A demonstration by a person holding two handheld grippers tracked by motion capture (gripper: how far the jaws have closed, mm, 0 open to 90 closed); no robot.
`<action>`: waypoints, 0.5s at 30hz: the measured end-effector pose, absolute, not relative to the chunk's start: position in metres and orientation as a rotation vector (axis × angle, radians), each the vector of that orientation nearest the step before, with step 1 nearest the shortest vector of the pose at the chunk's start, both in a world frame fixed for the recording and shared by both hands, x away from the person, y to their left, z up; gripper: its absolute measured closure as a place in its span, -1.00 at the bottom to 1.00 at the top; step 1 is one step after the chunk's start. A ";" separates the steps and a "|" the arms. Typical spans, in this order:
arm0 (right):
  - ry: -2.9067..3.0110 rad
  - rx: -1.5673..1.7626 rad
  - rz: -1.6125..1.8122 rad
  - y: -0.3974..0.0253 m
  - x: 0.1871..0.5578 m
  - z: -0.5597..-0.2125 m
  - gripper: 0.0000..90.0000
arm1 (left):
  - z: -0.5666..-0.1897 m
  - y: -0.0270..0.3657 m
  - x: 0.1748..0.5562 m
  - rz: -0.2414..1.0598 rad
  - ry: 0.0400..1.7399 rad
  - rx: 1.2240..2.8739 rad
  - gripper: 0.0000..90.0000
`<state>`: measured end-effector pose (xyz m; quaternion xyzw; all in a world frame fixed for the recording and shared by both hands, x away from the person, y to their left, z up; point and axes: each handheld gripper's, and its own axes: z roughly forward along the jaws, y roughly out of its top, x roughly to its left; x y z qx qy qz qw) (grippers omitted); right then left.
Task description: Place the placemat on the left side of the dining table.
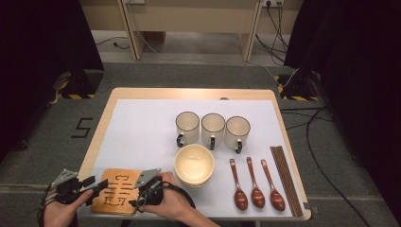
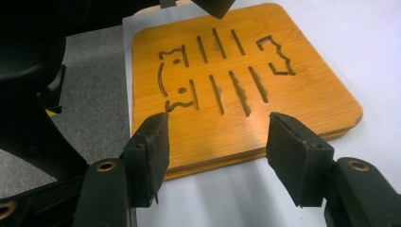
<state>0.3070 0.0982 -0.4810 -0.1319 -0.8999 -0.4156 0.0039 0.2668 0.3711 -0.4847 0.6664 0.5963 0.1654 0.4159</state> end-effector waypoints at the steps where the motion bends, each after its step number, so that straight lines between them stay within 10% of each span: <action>1: -2.819 -0.412 -1.304 0.099 0.307 -0.482 -0.10 | -0.485 0.371 0.267 0.415 1.497 1.673 -0.21; 15: -2.813 -0.407 -1.291 0.104 0.306 -0.488 -0.11 | -0.489 0.373 0.267 0.399 1.517 1.671 -0.18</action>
